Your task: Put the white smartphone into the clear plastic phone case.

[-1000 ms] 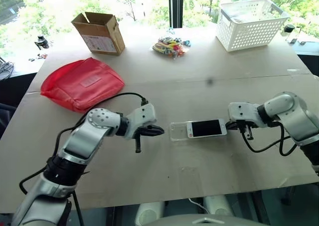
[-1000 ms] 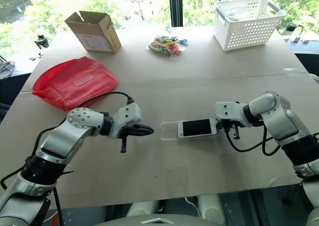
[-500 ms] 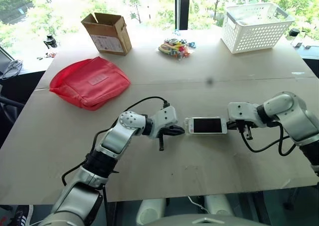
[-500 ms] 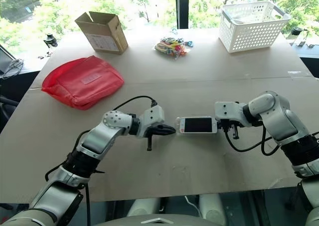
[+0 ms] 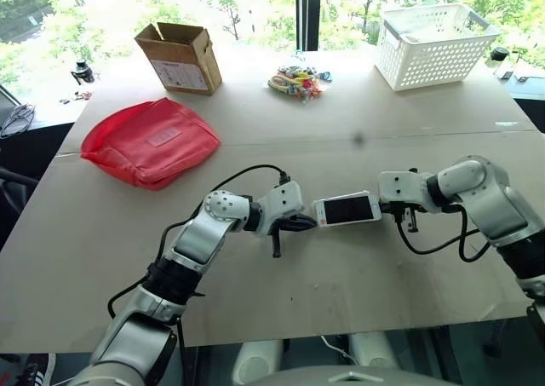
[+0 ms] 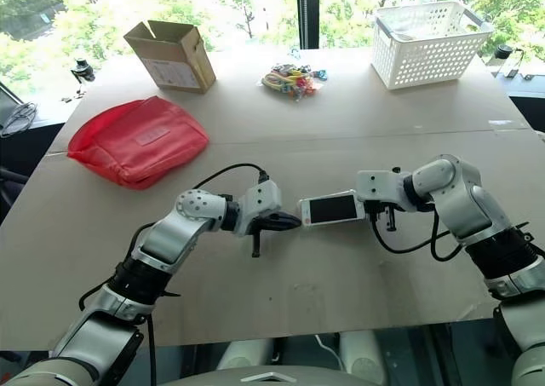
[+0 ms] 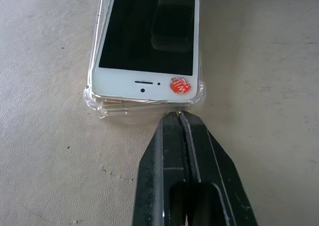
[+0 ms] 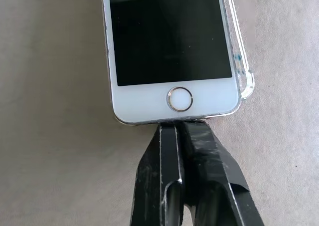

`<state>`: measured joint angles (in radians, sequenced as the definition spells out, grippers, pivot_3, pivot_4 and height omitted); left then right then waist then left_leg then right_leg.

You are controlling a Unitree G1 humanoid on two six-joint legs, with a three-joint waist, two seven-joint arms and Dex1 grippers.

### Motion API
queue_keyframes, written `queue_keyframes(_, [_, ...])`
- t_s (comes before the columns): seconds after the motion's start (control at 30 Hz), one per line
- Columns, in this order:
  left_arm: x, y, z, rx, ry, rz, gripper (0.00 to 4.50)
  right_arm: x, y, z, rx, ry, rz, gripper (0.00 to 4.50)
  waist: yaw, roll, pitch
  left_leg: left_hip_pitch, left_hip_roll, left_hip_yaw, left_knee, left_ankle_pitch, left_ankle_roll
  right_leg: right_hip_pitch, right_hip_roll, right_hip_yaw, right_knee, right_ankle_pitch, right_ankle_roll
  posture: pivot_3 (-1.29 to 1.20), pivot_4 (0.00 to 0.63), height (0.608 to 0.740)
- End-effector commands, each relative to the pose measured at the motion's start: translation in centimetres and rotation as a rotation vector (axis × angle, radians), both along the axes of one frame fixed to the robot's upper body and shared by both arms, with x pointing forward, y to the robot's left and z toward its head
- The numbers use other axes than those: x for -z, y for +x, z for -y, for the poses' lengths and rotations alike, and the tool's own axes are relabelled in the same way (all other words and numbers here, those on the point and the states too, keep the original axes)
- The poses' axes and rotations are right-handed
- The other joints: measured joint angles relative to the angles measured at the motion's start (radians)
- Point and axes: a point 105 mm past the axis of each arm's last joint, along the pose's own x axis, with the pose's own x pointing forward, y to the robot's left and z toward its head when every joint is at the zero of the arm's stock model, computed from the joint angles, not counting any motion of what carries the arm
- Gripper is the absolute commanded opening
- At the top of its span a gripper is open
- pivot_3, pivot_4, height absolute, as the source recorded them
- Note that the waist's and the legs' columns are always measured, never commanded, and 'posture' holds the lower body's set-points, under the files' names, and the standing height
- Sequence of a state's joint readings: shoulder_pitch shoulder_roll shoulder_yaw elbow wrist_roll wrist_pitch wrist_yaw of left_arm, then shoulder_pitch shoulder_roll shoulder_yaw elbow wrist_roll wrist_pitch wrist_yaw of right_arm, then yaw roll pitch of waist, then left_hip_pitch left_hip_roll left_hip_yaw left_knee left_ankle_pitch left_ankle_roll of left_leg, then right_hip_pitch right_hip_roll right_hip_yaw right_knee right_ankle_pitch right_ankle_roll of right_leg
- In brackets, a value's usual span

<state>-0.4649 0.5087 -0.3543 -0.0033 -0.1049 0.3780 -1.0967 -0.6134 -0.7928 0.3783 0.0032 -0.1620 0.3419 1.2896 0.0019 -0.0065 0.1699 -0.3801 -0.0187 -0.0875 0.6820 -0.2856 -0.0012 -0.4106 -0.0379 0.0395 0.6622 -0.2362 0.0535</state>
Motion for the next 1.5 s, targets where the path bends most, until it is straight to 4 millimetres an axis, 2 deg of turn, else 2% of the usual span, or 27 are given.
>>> queue_keyframes(0.03, [-1.0, -0.1, -0.7, -0.016, -0.021, 0.010, 0.00, -1.8, 0.8, 0.4, -0.010, 0.000, 0.077, 0.07, -0.004, 0.000, 0.000, 0.000, 0.000, 0.000, 0.000, 0.000, 0.000, 0.000, 0.000, 0.000, 0.000, 0.000, 0.000, 0.00, 0.150, 0.740])
queue_keyframes(0.2, [-1.8, 0.8, -4.1, -0.107, 0.023, 0.025, 0.00, -2.5, 1.3, 1.5, 0.030, -0.001, 0.100, 0.07, -0.023, 0.000, 0.001, -0.002, 0.001, -0.001, -0.001, 0.000, 0.000, -0.002, 0.001, -0.001, 0.000, 0.000, 0.000, 0.00, 0.150, 0.740])
queue_keyframes(0.33, [-1.6, 1.4, -5.2, -0.147, 0.036, 0.033, 0.00, -3.1, 2.2, 2.1, 0.047, -0.002, 0.143, 0.07, -0.023, 0.000, 0.001, -0.001, 0.002, -0.001, -0.003, 0.000, 0.000, -0.003, 0.001, 0.000, 0.000, 0.000, 0.000, 0.00, 0.150, 0.740])
queue_keyframes(0.47, [-1.2, 1.6, -4.6, -0.149, 0.022, 0.025, 0.00, -3.8, 3.7, 1.6, 0.054, 0.027, 0.221, 0.07, -0.021, 0.000, 0.001, -0.001, 0.002, 0.000, -0.003, 0.000, 0.000, -0.003, 0.001, 0.000, -0.001, 0.000, 0.000, 0.00, 0.150, 0.740])
queue_keyframes(0.57, [-1.2, 1.6, -3.5, -0.127, 0.009, 0.029, 0.00, -3.3, 2.8, 1.6, 0.024, -0.010, 0.168, 0.07, -0.013, 0.000, 0.001, -0.002, 0.002, 0.000, -0.003, 0.000, 0.000, -0.003, 0.001, -0.001, -0.001, 0.000, 0.000, 0.00, 0.150, 0.740])
queue_keyframes(0.83, [-1.1, 1.6, -1.3, -0.078, -0.015, 0.034, 0.00, -3.6, 0.0, 1.4, -0.037, -0.096, 0.052, 0.07, -0.016, 0.000, 0.001, -0.003, 0.001, -0.001, -0.003, 0.000, 0.000, -0.003, 0.000, -0.001, -0.001, 0.000, 0.000, 0.00, 0.150, 0.740])
queue_keyframes(0.97, [-1.0, 1.6, -1.2, -0.072, -0.017, 0.032, 0.00, -2.9, -0.2, 0.6, -0.057, -0.095, 0.045, 0.07, -0.021, 0.000, 0.001, -0.002, 0.002, -0.001, -0.003, 0.000, 0.000, -0.003, 0.001, -0.001, -0.001, 0.000, 0.000, 0.00, 0.150, 0.740])
queue_keyframes(1.23, [-0.6, 1.5, -1.7, -0.074, 0.006, 0.032, 0.00, -1.7, 0.8, -0.5, -0.085, -0.108, 0.065, 0.07, -0.019, 0.000, 0.001, -0.002, 0.002, -0.001, -0.003, 0.000, 0.000, -0.003, 0.001, -0.001, -0.001, 0.000, 0.000, 0.00, 0.150, 0.740])
queue_keyframes(1.5, [-0.7, 1.8, -1.7, -0.077, 0.005, 0.046, 0.00, -2.2, 1.4, -2.0, -0.124, -0.093, 0.113, 0.07, -0.019, 0.000, 0.001, -0.002, 0.002, -0.001, -0.003, 0.000, 0.000, -0.003, 0.001, -0.001, 0.000, 0.000, 0.000, 0.00, 0.150, 0.740])
